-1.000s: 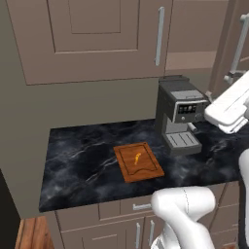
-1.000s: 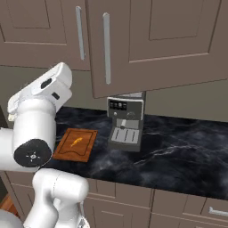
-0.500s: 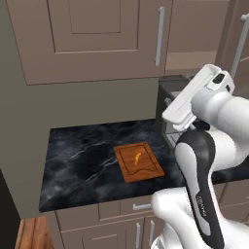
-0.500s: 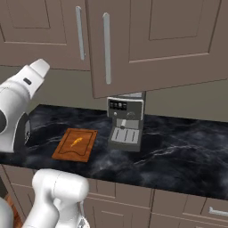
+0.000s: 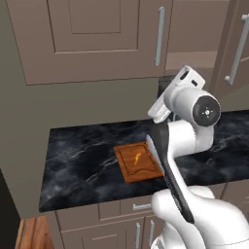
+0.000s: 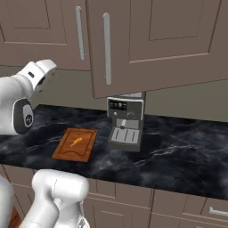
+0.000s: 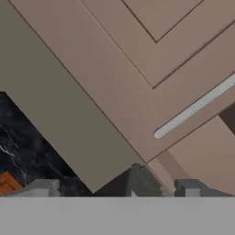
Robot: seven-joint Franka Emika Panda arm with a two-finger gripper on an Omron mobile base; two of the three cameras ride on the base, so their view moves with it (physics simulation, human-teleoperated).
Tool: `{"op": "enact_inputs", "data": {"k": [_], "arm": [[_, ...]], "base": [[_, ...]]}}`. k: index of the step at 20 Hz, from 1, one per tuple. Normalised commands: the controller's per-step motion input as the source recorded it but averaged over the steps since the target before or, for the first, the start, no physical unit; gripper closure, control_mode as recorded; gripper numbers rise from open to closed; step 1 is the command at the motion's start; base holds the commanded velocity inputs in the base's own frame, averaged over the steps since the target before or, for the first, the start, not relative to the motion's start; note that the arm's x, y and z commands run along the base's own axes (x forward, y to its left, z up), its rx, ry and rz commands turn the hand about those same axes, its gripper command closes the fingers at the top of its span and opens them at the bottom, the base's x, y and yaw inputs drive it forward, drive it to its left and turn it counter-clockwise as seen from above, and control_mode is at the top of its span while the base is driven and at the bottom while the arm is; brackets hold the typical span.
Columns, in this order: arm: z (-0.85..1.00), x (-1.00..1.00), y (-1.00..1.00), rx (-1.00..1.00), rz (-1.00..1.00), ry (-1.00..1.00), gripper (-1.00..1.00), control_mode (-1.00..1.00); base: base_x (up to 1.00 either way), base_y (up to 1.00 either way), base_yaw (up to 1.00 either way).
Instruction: Open the cabinet, retrieve the rolling pin, and place it next to the meat on the cutting board to prepare for tenderizing.
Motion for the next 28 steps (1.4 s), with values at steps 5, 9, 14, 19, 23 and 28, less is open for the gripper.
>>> {"op": "enact_inputs", "data": {"k": [5, 9, 14, 19, 23, 28], "arm": [[-0.26, 0.45, -0.15, -0.11, -0.36, 0.1, -1.0, -1.0], [-0.17, 0.17, -0.35, -0.09, -0.38, 0.04, -1.0, -1.0], [-0.07, 0.14, -0.41, -0.07, -0.34, 0.04, -1.0, -1.0], [0.0, 0.25, -0.32, -0.03, -0.26, 0.04, -1.0, -1.0], [0.0, 0.31, -0.24, 0.0, -0.17, 0.03, -1.0, -1.0], [0.0, 0.07, -0.28, 0.0, -0.13, 0.0, -1.0, -1.0]], "base": [[0.0, 0.0, 0.0], [0.0, 0.0, 0.0], [0.0, 0.0, 0.0], [0.0, 0.0, 0.0], [0.0, 0.0, 0.0], [0.0, 0.0, 0.0]]}}
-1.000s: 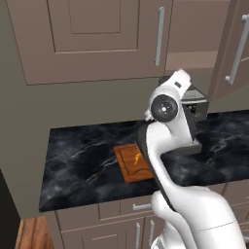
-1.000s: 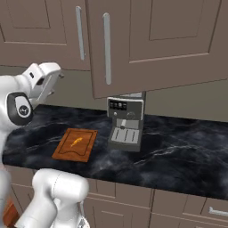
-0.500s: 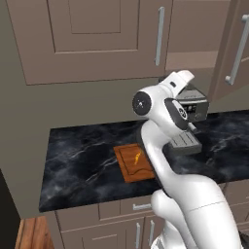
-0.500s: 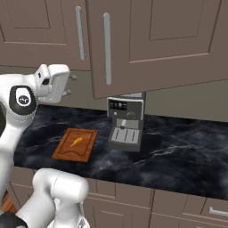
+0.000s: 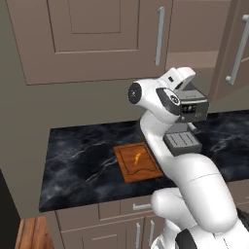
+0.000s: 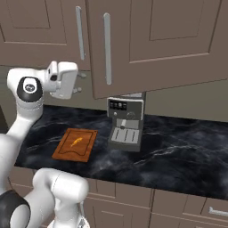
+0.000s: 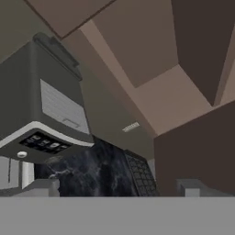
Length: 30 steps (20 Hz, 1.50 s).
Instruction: Open the cabinet, retrieve the rolling pin, and place it next to the meat on the cutting board to prepare for tenderizing.
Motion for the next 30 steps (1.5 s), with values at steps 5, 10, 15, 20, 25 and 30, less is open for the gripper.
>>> {"op": "enact_inputs", "data": {"k": [5, 10, 15, 20, 25, 30], "arm": [[0.0, 0.12, -0.02, -0.01, -0.05, 0.01, -1.0, -1.0], [0.0, 0.29, -0.16, 0.0, 0.0, 0.0, -1.0, -1.0], [0.0, 0.19, -0.26, 0.0, 0.0, 0.0, -1.0, -1.0], [0.0, -0.01, -0.34, 0.0, 0.0, -0.06, -1.0, -1.0], [0.0, -0.19, -0.35, 0.0, 0.0, -0.1, -1.0, -1.0], [0.0, -0.31, -0.37, 0.0, 0.0, -0.09, -1.0, -1.0]], "base": [[0.0, 0.0, 0.0], [0.0, 0.0, 0.0], [0.0, 0.0, 0.0], [0.0, 0.0, 0.0], [0.0, 0.0, 0.0], [0.0, 0.0, 0.0]]}}
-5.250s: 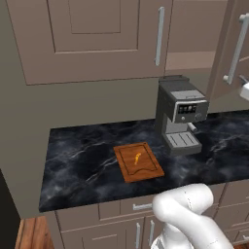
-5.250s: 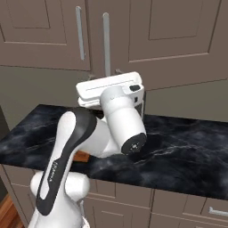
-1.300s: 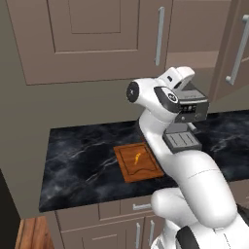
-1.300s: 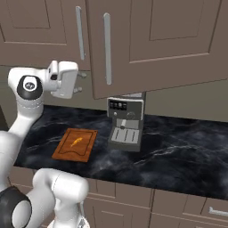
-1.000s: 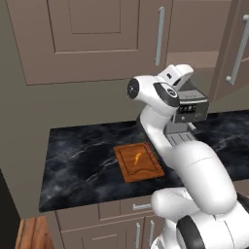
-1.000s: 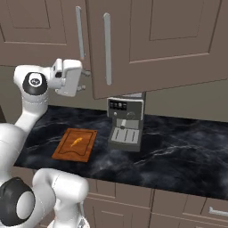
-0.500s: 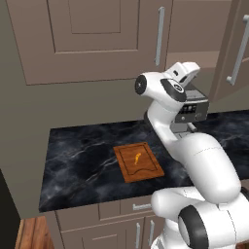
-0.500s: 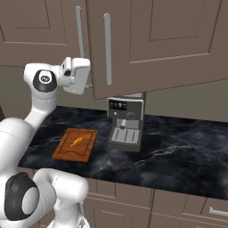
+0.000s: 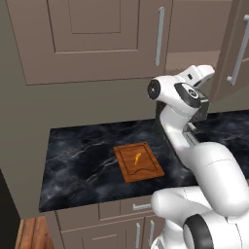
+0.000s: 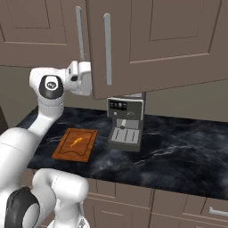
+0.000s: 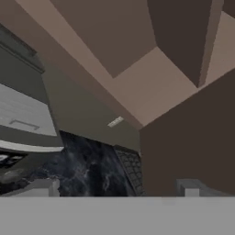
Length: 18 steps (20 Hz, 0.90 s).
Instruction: Open the cabinet, retrieve the rolling pin, and place it next to the meat on the cutting board to prepare for tenderizing.
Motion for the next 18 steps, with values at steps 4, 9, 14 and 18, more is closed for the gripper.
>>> {"op": "enact_inputs", "data": {"k": [4, 9, 14, 18], "arm": [[0.0, -0.44, -0.37, 0.0, -0.01, -0.1, -1.0, -1.0], [0.0, -0.74, -0.51, 0.0, -0.05, -0.15, -1.0, -1.0], [0.01, -0.79, -0.56, 0.0, -0.07, -0.11, -1.0, -1.0], [0.0, -0.35, -0.81, 0.0, -0.08, -0.01, -1.0, -1.0]], "base": [[0.0, 0.0, 0.0], [0.0, 0.0, 0.0], [0.0, 0.0, 0.0], [0.0, 0.0, 0.0]]}}
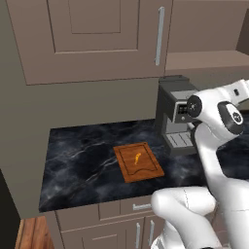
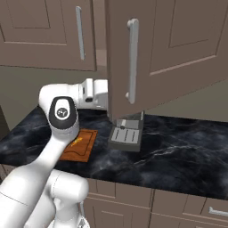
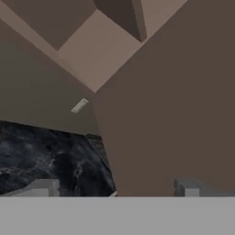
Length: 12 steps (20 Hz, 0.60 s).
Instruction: Open the cabinet, retrieve the rolling pin, and place it next to the meat on the cutting board to prepare for tenderizing.
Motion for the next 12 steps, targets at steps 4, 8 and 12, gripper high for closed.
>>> {"op": "enact_inputs", "data": {"k": [4, 8, 12], "arm": [[0.0, -0.19, -0.94, 0.0, -0.07, 0.0, -1.0, -1.0], [0.0, -0.04, -0.94, 0.0, -0.05, 0.0, -1.0, -1.0], [0.0, 0.0, -0.95, 0.0, -0.04, 0.0, -1.0, -1.0]], "base": [[0.0, 0.0, 0.0], [0.0, 0.0, 0.0], [0.0, 0.0, 0.0]]}}
